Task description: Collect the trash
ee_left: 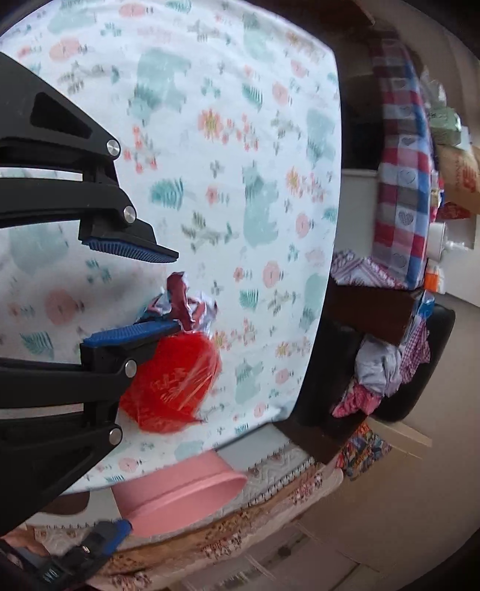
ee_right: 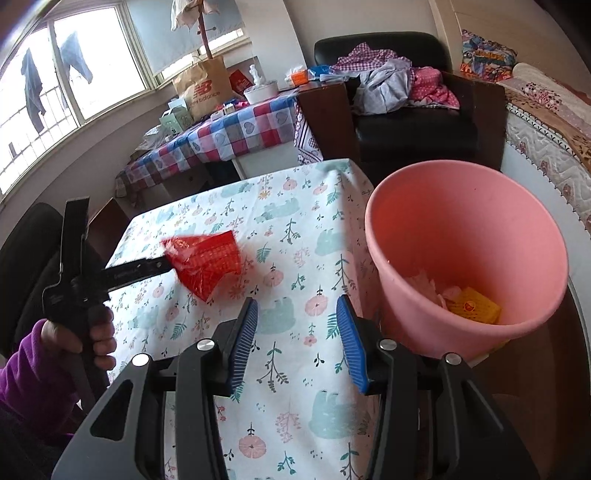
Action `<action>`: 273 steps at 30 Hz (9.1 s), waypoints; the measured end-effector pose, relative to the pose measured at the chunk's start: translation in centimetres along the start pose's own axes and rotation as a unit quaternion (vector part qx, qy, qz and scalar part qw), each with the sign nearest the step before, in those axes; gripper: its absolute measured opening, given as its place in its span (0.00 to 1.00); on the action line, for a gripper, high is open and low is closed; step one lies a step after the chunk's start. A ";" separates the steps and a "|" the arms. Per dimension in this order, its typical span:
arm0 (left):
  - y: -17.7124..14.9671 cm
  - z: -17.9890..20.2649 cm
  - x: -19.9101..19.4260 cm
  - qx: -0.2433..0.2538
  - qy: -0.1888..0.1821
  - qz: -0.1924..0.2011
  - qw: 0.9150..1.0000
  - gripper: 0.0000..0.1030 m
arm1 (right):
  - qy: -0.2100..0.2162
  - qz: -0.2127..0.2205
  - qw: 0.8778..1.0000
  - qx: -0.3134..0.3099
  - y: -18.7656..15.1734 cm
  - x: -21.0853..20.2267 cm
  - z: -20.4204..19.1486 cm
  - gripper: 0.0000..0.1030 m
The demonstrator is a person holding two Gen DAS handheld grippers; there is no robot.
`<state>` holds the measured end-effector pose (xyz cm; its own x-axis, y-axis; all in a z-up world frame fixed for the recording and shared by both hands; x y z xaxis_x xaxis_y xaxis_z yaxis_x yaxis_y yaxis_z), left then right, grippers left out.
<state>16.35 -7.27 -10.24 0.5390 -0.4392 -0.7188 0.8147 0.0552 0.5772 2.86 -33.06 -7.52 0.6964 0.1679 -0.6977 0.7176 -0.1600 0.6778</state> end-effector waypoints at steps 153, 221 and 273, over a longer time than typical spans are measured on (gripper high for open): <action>-5.9 8.5 -12.4 0.127 -0.090 0.057 0.986 0.02 | 0.047 0.023 0.998 0.028 -8.0 -10.4 2.6 0.44; -5.6 9.2 -13.0 0.140 -0.093 0.069 0.983 0.02 | 0.048 0.050 0.996 0.050 -8.3 -11.4 3.2 0.44; -0.3 22.3 -4.6 0.222 -0.140 0.070 0.962 0.02 | -0.064 0.130 0.988 0.061 0.6 -9.1 12.0 0.07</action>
<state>8.90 -25.27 1.52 0.5077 -0.6828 -0.5255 0.5330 -0.2303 0.8142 -3.07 -46.40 -3.56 0.8463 -0.0171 -0.5324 0.5036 -0.2998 0.8102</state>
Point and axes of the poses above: each gripper's, at about its wrist camera, not at the fingertips, and x roughly the way its jaws point, z to its right, y to its top, the point moved 2 cm from there along x, roughly the way its jaws point, and after that the axes turned 5 degrees about -y, right-handed, at the moved point
